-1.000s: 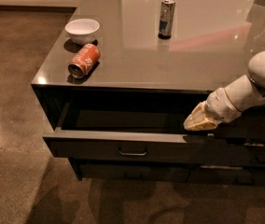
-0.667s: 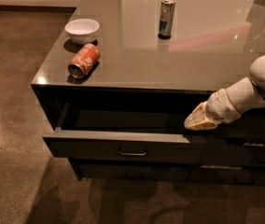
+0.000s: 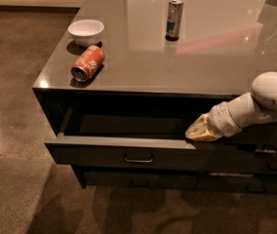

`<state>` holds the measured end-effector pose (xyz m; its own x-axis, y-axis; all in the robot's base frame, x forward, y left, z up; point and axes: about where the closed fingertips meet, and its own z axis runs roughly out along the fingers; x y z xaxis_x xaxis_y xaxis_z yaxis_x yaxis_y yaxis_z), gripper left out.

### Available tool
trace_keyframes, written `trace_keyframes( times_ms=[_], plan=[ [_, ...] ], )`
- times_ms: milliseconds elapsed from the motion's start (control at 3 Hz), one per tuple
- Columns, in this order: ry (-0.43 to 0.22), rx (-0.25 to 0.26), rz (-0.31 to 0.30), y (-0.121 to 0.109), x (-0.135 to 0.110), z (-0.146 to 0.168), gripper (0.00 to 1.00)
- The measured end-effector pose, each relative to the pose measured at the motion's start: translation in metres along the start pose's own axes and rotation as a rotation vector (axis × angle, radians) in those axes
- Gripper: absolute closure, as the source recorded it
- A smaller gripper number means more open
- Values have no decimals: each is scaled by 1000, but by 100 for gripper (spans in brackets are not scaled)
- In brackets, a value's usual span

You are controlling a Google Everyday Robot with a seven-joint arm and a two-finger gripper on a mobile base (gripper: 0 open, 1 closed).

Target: Open top drawer

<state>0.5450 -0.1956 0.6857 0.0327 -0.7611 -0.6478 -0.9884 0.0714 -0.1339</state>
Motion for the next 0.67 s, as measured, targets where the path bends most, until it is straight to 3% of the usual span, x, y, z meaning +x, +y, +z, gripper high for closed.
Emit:
trace_keyframes(
  times_ms=[667],
  plan=[
    [22, -1, -62, 1, -1, 21, 100]
  ],
)
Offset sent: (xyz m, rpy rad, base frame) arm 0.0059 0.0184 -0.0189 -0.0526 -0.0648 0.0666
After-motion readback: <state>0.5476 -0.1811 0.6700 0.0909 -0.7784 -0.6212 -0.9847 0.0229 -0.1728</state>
